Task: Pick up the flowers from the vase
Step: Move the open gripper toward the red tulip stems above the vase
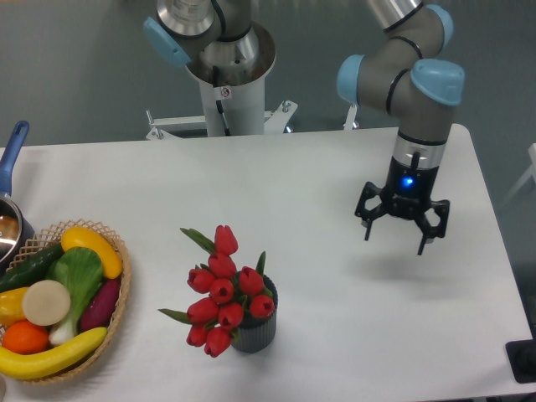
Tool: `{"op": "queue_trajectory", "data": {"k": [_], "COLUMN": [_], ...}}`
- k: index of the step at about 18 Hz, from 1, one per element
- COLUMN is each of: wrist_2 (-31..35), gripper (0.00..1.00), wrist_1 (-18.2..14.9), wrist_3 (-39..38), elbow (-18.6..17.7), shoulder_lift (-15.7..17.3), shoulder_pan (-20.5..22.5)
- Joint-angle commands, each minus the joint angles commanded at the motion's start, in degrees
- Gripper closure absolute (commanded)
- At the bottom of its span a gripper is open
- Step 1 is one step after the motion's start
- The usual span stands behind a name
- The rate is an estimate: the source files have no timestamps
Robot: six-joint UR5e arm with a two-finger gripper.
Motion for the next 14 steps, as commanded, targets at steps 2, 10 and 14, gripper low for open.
{"op": "queue_trajectory", "data": {"k": [2,10,14], "wrist_2": [-11.3,-18.2,-18.3], "gripper": [0.0,0.0,0.0], "wrist_1": [0.0,-0.1,0.0], "wrist_3": [-0.2,-0.3,1.1], "elbow": [-0.2,-0.4,0.0], "shoulder_lift": [0.0,0.2,0.1], "shoulder_pan": [0.3,-4.7,-8.0]}}
